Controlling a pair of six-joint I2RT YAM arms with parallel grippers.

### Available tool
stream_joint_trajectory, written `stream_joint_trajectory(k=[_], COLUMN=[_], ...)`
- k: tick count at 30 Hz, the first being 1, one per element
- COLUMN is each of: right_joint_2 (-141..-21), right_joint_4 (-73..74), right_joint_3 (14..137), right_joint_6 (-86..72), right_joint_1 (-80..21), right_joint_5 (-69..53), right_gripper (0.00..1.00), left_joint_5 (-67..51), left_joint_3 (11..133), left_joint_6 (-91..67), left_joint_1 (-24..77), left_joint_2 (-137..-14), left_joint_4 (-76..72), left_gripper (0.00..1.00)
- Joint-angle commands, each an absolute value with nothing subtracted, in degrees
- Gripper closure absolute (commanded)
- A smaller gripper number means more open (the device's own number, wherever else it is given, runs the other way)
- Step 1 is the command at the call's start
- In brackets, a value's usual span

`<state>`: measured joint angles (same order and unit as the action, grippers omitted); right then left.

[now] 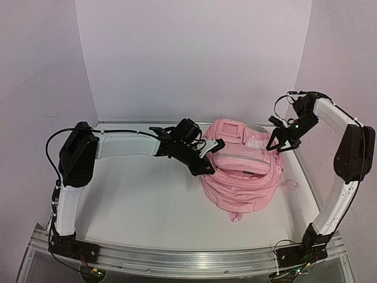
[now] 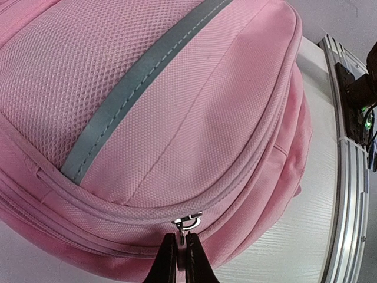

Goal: Pack the student bag
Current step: Zip the student bag at the center of the board.

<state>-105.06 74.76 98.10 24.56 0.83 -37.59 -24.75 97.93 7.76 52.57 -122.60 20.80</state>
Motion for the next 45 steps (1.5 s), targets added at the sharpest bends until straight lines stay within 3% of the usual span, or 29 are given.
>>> stream_joint_trajectory(k=[1, 7, 13, 15, 17, 23, 29, 35, 41, 43, 45], right_joint_2=[-102.3, -108.2, -109.9, -110.7, -109.5, -111.1, -112.4, -111.7, -107.6, -106.0, -105.9], right_joint_4=[76.4, 73.9, 72.6, 73.5, 72.4, 71.0, 69.7, 68.9, 55.8, 49.4, 46.3], right_joint_3=[96.0, 94.2, 90.1, 84.1, 79.5, 78.8, 79.9, 80.1, 75.7, 73.6, 72.6], right_joint_6=[18.2, 14.6, 13.0, 13.4, 14.7, 16.2, 16.9, 17.2, 4.4, -1.0, -5.4], right_joint_1=[1.8, 1.8, 0.4, -2.0, -3.6, -8.6, -11.3, -12.5, -12.0, -12.0, -12.0], right_joint_5=[-38.2, -40.2, -56.7, -65.6, -66.8, -75.0, -78.1, -75.4, -63.9, -60.9, -60.0], right_gripper=[0.07, 0.06, 0.09, 0.18, 0.25, 0.53, 0.61, 0.65, 0.86, 0.97, 1.0], left_joint_5=[-24.8, -24.8, -24.3, -24.7, -25.9, -26.4, -24.4, -23.8, -22.3, -21.6, -21.5], left_joint_3=[97.7, 96.7, 96.3, 97.1, 98.4, 98.3, 100.6, 100.2, 90.3, 90.4, 91.2], left_joint_6=[4.2, 0.6, -1.5, -0.3, 1.6, 0.9, -4.2, -8.3, -7.2, -3.7, -0.9], left_joint_1=[51.2, 50.0, 47.4, 47.4, 47.5, 52.6, 59.2, 60.0, 53.6, 53.3, 53.3], left_joint_2=[-118.2, -117.1, -115.6, -115.6, -115.7, -114.8, -117.4, -116.0, -107.3, -106.2, -106.5], left_joint_4=[16.4, 15.5, 16.3, 19.1, 23.4, 29.4, 29.4, 25.2, 26.7, 31.6, 37.3], left_gripper=[1.0, 1.0, 1.0, 1.0, 1.0, 1.0, 1.0, 1.0, 1.0, 1.0, 1.0])
